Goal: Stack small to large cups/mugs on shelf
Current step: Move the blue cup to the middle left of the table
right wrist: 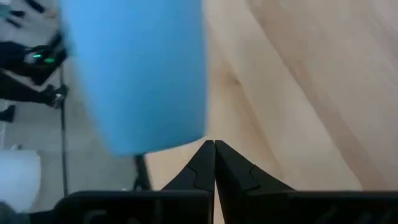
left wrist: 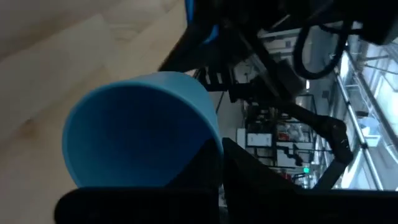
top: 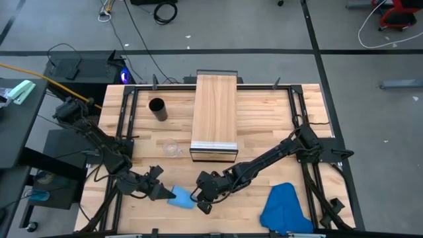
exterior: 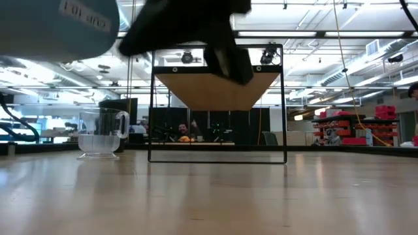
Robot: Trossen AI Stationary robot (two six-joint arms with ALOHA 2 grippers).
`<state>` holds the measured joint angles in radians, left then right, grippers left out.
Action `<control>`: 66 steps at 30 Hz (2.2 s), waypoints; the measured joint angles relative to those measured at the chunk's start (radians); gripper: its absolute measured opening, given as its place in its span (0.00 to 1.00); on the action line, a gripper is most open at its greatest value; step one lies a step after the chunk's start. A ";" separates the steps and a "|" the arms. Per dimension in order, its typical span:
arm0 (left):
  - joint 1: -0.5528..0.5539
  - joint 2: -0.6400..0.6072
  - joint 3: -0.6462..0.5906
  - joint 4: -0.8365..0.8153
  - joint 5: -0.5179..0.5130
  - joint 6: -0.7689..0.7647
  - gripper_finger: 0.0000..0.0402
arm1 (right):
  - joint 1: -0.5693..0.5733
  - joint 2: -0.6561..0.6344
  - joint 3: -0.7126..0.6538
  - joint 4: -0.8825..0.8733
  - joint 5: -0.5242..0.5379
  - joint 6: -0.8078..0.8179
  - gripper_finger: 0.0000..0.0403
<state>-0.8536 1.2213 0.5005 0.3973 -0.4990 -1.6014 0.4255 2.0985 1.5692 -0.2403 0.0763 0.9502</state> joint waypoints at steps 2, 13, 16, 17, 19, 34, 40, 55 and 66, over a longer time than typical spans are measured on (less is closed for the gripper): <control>-0.002 -0.013 0.048 -0.122 0.008 0.012 0.03 | 0.010 -0.029 0.000 -0.015 -0.003 -0.022 0.03; 0.000 -0.045 0.578 -1.097 0.058 0.006 0.03 | 0.065 -0.229 0.002 -0.267 0.192 -0.102 0.02; 0.000 -0.043 0.724 -1.367 0.055 -0.038 0.03 | 0.068 -0.256 0.002 -0.321 0.226 -0.105 0.03; 0.000 -0.044 0.760 -1.441 0.055 -0.052 0.03 | 0.069 -0.262 0.002 -0.337 0.237 -0.108 0.03; 0.000 -0.044 0.812 -1.574 0.059 -0.101 0.03 | 0.075 -0.271 0.002 -0.367 0.246 -0.109 0.03; 0.115 0.091 0.729 -1.755 0.350 -0.088 0.03 | 0.070 -0.278 -0.007 -0.414 0.274 -0.109 0.03; 0.171 0.148 0.632 -1.576 0.463 0.040 0.03 | 0.066 -0.278 -0.007 -0.414 0.274 -0.116 0.02; 0.196 0.174 0.540 -1.522 0.522 0.036 0.03 | 0.065 -0.277 -0.007 -0.418 0.275 -0.124 0.03; 0.195 0.174 0.540 -1.513 0.469 0.035 0.03 | 0.059 -0.277 -0.008 -0.417 0.275 -0.131 0.03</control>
<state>-0.6582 1.3949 1.0405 -1.1158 -0.0303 -1.5669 0.4847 1.8214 1.5616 -0.6575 0.3512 0.8187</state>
